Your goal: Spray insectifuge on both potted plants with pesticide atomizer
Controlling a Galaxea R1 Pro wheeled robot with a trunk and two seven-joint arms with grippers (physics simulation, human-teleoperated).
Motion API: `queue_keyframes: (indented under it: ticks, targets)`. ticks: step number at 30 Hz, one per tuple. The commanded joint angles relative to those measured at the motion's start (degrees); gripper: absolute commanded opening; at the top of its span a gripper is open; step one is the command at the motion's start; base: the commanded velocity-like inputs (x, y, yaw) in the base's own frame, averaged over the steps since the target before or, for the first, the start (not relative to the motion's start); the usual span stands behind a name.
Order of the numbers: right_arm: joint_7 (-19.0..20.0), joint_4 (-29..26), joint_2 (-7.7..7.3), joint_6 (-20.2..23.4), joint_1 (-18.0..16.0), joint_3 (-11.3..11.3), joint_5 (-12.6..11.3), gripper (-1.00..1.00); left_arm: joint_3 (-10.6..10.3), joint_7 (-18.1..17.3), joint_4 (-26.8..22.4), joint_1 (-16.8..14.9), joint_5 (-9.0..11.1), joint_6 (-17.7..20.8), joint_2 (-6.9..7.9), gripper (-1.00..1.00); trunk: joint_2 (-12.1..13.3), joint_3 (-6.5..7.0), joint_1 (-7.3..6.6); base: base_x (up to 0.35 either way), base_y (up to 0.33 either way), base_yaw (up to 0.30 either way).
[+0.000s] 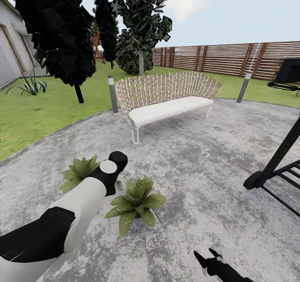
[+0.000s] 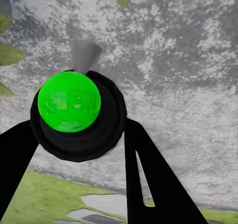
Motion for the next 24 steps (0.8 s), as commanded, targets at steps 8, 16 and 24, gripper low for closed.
queue_keyframes:
  ticks: [8,16,24]
  targets:
    - [0.33,0.13,-0.1,-0.1,-0.04,-0.22,-0.07,1.0,-0.12,-0.39,-0.04,-0.01,-0.3,0.67,0.0,-1.0,-0.02,-0.04,0.0,0.173,0.31,-0.013]
    - [0.32,0.13,-0.1,-0.1,-0.04,-0.22,-0.07,1.0,1.61,-0.3,0.09,0.17,0.3,4.79,0.0,-1.0,-0.02,0.12,0.0,0.104,0.232,-0.219]
    - [0.31,0.13,-0.12,-0.1,-0.04,-0.22,-0.07,1.0,18.58,0.14,0.02,0.49,0.31,7.87,0.0,-1.0,-0.02,0.14,0.0,0.002,0.007,-0.025]
